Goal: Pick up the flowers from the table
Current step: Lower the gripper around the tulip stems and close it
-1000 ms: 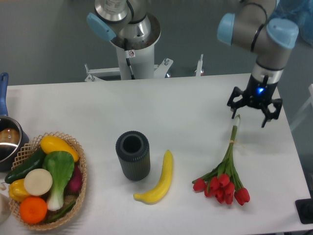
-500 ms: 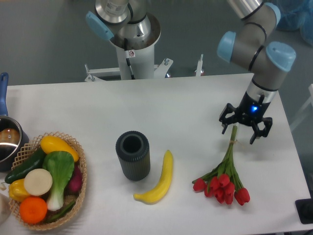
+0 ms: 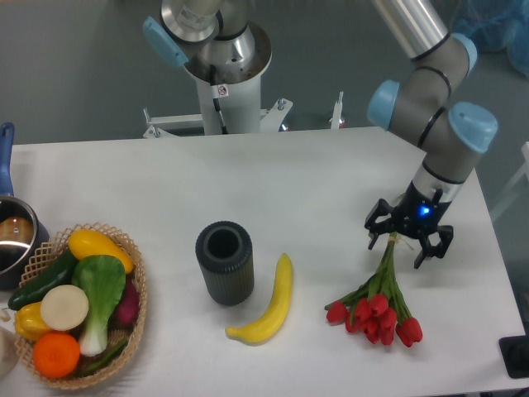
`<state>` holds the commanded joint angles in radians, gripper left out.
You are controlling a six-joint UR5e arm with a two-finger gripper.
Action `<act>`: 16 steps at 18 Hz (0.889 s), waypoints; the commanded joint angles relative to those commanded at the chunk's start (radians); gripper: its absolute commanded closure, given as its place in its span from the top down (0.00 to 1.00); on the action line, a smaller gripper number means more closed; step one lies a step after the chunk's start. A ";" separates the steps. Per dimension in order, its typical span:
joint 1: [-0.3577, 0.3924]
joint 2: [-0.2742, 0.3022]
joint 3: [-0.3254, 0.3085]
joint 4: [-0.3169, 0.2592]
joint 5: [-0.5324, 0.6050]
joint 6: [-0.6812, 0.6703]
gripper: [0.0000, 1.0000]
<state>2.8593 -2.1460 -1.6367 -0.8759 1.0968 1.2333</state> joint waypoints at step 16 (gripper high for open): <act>-0.012 -0.026 0.005 0.005 0.005 0.011 1.00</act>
<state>2.8471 -2.1721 -1.6322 -0.8713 1.1014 1.2440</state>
